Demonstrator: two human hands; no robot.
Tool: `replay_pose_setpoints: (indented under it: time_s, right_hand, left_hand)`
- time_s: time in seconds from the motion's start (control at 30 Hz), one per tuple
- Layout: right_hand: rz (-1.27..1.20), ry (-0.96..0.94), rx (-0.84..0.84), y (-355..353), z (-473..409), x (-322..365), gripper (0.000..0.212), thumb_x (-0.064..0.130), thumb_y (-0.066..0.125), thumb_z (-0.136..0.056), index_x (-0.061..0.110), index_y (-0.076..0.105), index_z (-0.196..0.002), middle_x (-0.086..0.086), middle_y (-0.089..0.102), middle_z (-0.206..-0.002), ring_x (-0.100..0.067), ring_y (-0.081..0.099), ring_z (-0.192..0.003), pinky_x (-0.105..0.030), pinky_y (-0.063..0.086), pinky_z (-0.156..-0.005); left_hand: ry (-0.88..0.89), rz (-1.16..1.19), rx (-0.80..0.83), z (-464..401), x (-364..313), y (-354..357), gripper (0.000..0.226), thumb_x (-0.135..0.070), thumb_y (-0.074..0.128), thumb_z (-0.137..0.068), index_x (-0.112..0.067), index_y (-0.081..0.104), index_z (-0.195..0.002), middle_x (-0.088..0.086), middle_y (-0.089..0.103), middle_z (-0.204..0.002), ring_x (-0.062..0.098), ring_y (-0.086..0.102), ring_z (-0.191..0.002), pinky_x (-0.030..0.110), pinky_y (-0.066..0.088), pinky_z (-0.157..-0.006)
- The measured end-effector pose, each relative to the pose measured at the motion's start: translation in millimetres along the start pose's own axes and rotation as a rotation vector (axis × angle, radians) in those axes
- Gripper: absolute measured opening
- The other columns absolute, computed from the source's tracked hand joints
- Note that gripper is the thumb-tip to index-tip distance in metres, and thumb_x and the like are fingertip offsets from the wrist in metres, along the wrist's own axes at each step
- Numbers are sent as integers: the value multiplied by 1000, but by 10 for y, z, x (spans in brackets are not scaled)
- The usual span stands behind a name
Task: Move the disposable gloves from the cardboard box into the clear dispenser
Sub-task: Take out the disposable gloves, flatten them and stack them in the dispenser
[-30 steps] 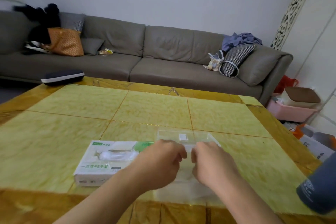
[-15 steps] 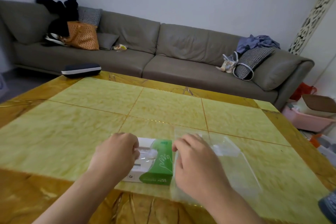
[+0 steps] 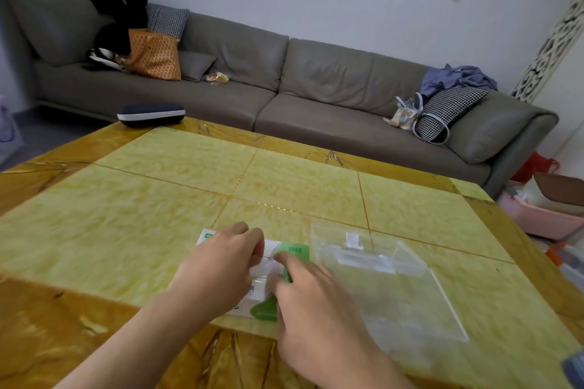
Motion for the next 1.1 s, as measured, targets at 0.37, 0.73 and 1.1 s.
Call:
replay_pose_setpoints:
  time_s: [0.37,0.73,1.1]
  right_hand:
    - [-53,88,-32,12,-11,-54,41,18,62,-95,20,54,-135,4,40,-139,-24,53,-119,-40,52,-92]
    - [-134,152,10,75,-16,-18,48,15,62,-93,18,46,-139,4,29,-141,-25,63,-98,-36,47,-74]
    - [-142,177,26,47,7,-6,52,13,58,-94,23,43,-142,5,3,-163,-27,62,-112,-40,55,-85]
  left_hand:
    - [32,55,78,51,-57,-135,9,-38,61,-99,-36,52,-103,-20,52,-104,1,49,-99,25,50,-84]
    - [-10,13,-142,55,-30,-86,17,-28,61,-100,-27,74,-89,-11,62,-87,12,61,-75,34,52,-66]
    - [-237,962,-342,86,-87,-424,16,-23,62,-102,-19,75,-93,-3,75,-82,14,71,-77,32,58,-77]
Point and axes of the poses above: each hand's wrist, its own z-axis away from the middle knuckle, its own y-axis out of the palm, x = y × z, the point moved 7 cm from there along -z, towards the middle knuckle
